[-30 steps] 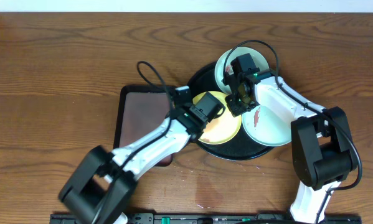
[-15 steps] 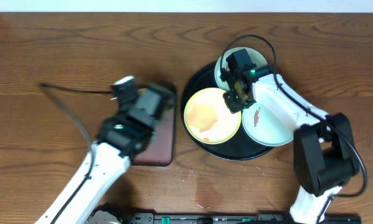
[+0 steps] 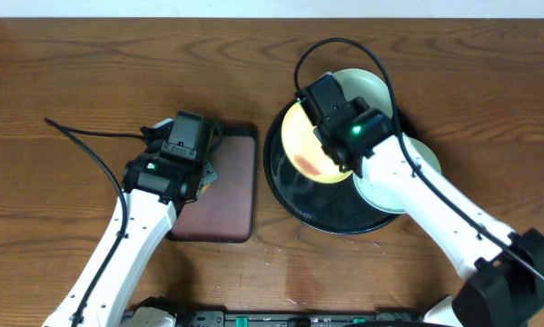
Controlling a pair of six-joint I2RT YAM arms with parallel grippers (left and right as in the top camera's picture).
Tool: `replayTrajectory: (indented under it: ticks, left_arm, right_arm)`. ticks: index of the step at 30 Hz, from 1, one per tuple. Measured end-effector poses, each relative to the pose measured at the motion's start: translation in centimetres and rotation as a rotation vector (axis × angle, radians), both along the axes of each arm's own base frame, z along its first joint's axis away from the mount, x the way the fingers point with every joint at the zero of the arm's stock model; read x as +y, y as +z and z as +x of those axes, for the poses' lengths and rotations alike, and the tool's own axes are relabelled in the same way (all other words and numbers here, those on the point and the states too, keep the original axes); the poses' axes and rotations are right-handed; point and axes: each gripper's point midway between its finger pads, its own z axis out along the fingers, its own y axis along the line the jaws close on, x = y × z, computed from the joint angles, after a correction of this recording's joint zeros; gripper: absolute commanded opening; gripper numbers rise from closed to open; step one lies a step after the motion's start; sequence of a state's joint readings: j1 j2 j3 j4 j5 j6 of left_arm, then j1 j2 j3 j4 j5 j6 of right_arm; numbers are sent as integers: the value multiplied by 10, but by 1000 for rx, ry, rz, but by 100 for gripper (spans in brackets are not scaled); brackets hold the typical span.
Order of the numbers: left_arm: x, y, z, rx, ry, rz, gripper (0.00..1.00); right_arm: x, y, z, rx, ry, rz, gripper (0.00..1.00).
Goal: Clean dirty plates on tray and stack at the side
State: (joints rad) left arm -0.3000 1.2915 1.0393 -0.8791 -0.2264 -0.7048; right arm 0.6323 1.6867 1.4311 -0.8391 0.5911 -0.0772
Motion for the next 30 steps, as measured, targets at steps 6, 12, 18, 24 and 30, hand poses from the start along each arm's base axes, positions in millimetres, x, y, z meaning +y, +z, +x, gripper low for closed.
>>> replayTrajectory:
  ticks: [6, 12, 18, 24, 30]
  left_arm:
    - [-4, -5, -1, 26, -26, -14, 8]
    - [-6, -6, -1, 31, -34, -23, 7]
    - [-6, -6, -1, 31, -34, -23, 8]
    - [-6, -6, -1, 31, -35, -25, 7]
    - [-6, -6, -1, 31, -35, -25, 8]
  right_arm:
    - [11, 42, -5, -164, 44, -135, 1]
    - [21, 78, -4, -318, 55, -278, 1]
    - [21, 95, -4, -373, 57, -381, 1]
    - [19, 97, -4, -367, 68, -412, 1]
    - [26, 90, -3, -343, 108, -384, 1]
